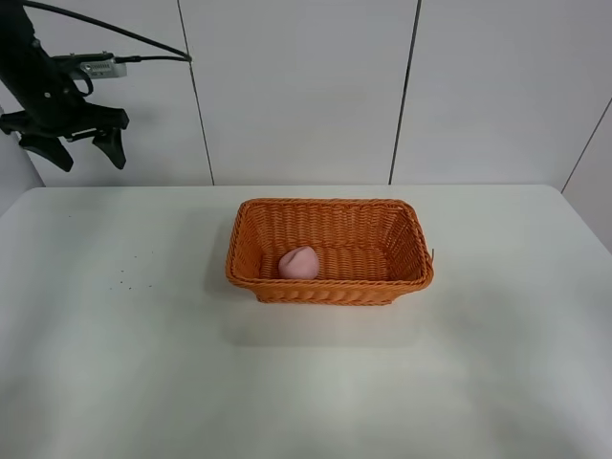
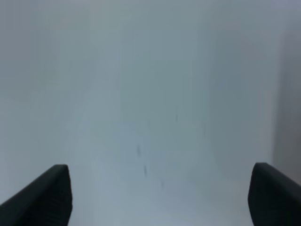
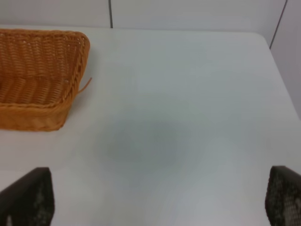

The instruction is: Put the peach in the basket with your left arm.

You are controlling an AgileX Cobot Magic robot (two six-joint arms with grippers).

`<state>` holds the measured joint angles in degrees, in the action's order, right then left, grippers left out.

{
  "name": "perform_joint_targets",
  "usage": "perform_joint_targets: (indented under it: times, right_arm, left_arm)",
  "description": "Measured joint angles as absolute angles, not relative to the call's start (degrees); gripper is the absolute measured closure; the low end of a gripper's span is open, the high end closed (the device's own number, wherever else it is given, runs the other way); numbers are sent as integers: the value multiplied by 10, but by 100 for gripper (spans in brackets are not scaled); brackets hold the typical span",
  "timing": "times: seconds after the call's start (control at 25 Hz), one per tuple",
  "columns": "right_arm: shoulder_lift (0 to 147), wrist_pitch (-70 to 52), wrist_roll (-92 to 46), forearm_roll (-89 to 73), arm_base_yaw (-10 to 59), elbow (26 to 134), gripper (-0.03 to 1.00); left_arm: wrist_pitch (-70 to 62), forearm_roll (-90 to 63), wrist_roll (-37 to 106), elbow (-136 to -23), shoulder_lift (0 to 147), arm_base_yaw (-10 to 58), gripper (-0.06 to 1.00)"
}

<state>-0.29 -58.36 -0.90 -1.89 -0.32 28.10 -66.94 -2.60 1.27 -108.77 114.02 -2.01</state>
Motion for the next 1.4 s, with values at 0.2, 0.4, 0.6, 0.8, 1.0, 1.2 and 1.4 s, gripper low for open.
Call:
perform_joint_targets:
  times: [0.2,0.4,0.6,0.8,1.0,1.2,1.4]
  right_arm:
    - [-3,-584,-9,-19,-3,281,27]
    - [-3,-584,-9,-19,-3,281,27]
    - [-3,-584,-9,-19,-3,281,27]
    - [-3,-584,-9,-19,-3,281,27]
    - [-3,-584,-9,-19,-3,281,27]
    - [-3,-584,-9,-19,-3,281,27]
    - [-3,-584,-9,-19,-3,281,27]
  left_arm:
    - [-669,-31,13,-920,982,-20,16]
    - [-669,-31,13,-729,784,-20,16]
    - [-669,-13,13,-546,595,-20,16]
    - [-659,0,13,-400,402,-20,16]
    - [-624,0,13,-301,221,-20,16]
    - [-610,-5,13,-288,86,-20,16]
    - [-609,-6,13,-288,0,-20,16]
